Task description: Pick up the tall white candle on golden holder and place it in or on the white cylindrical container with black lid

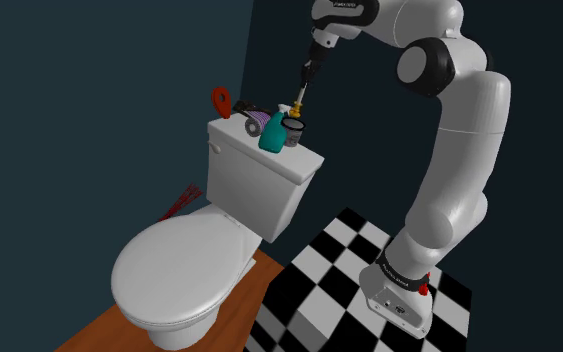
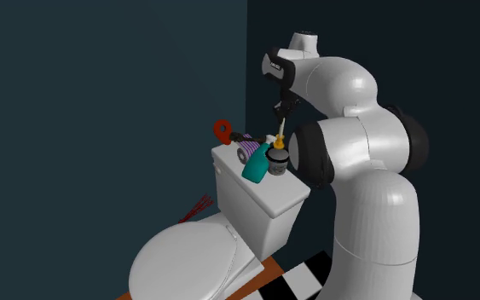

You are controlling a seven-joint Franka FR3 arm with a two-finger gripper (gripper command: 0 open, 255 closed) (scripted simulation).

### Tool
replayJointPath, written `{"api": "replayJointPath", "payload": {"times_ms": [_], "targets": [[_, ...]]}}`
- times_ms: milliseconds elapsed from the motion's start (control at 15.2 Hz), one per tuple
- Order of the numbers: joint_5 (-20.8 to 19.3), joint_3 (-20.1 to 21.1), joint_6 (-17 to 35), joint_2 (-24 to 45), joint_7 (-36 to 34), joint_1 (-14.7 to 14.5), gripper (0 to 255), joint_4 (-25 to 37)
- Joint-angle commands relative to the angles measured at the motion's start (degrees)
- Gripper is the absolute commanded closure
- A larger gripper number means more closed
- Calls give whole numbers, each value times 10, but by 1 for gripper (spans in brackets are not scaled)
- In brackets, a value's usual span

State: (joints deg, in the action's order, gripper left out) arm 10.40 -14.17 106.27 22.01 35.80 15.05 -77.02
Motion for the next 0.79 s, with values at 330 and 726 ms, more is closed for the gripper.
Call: {"api": "replayJointPath", "payload": {"times_ms": [330, 726], "targets": [[2, 1, 54, -2, 5, -4, 255, -57], [2, 1, 54, -2, 5, -4, 255, -57]]}}
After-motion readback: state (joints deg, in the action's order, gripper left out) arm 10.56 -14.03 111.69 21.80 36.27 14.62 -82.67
